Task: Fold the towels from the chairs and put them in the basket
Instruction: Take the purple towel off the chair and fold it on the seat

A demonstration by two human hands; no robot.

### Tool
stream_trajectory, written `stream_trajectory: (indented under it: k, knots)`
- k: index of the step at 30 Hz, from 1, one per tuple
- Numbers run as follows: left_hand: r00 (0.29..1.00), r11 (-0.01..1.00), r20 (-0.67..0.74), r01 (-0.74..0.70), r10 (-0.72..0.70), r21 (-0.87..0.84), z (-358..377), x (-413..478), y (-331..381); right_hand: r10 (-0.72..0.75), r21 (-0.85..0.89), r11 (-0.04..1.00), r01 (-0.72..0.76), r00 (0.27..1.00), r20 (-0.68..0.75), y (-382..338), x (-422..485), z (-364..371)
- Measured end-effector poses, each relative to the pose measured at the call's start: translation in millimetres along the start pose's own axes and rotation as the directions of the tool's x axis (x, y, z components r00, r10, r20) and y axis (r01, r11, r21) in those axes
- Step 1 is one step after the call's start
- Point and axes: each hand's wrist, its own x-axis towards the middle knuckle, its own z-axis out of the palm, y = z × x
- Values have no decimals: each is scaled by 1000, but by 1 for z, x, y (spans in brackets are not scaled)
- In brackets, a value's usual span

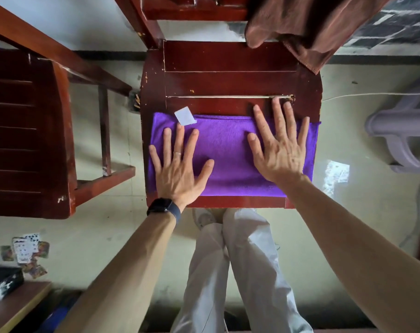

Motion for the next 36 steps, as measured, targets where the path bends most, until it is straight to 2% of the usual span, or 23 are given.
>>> stream_trajectory:
  k: [3, 6, 8, 10, 12, 14, 15, 16, 17, 19, 21, 23, 27, 29, 32, 34, 36]
  knots:
    - [990, 989, 15, -140, 140, 43, -19, 33, -3, 117, 23, 993, -117, 993, 17, 6, -23, -4]
    - [930, 915, 5, -363, 368, 173, -52, 90, 11, 260, 104, 959, -263, 965, 40, 5, -59, -15]
    - [884, 850, 36, -459, 466, 260, -71, 119, 39, 382, 193, 892, -409, 910, 161, -2, -81, -20]
    - [887, 842, 45, -451, 460, 295, -81, 133, 66, 480, 289, 767, -573, 811, 334, -10, -93, -24]
    - [937, 917, -22, -335, 348, 216, -81, 125, 79, 512, 362, 646, -672, 733, 447, -14, -99, -27]
    - [981, 991, -145, -125, 130, 38, -74, 97, 79, 515, 403, 578, -709, 701, 493, -15, -102, -28]
    - [977, 997, -212, -2, -15, -78, -69, 76, 74, 510, 404, 566, -719, 690, 513, -15, -102, -27]
    - [954, 970, -242, 125, -175, -208, -65, 53, 68, 503, 398, 559, -727, 680, 534, -14, -102, -26]
    - [924, 905, -196, 249, -328, -344, -60, 29, 61, 493, 398, 555, -730, 675, 549, -14, -101, -25]
    - [855, 701, 61, 461, -514, -545, -44, -12, 47, 481, 422, 543, -726, 681, 553, -13, -99, -27]
    - [800, 560, 281, 579, -531, -592, -29, -42, 40, 467, 470, 499, -728, 683, 562, -11, -100, -30]
    - [778, 494, 390, 619, -492, -611, -26, -60, 41, 449, 501, 417, -759, 651, 612, -8, -103, -32]
    - [737, 359, 510, 668, -444, -652, -23, -75, 39, 400, 551, 236, -800, 597, 695, 0, -119, -33]
    - [683, 219, 607, 718, -407, -661, -24, -81, 31, 363, 547, 182, -817, 573, 735, 0, -129, -38]
    - [582, 3, 732, 783, -355, -622, -36, -100, 23, 330, 494, 95, -864, 496, 804, -6, -150, -45]
    - [557, -69, 756, 788, -343, -612, -46, -117, 21, 342, 479, 35, -877, 461, 819, -11, -166, -52]
    - [535, -105, 773, 795, -341, -597, -55, -136, 18, 368, 471, 18, -882, 444, 817, -18, -184, -62]
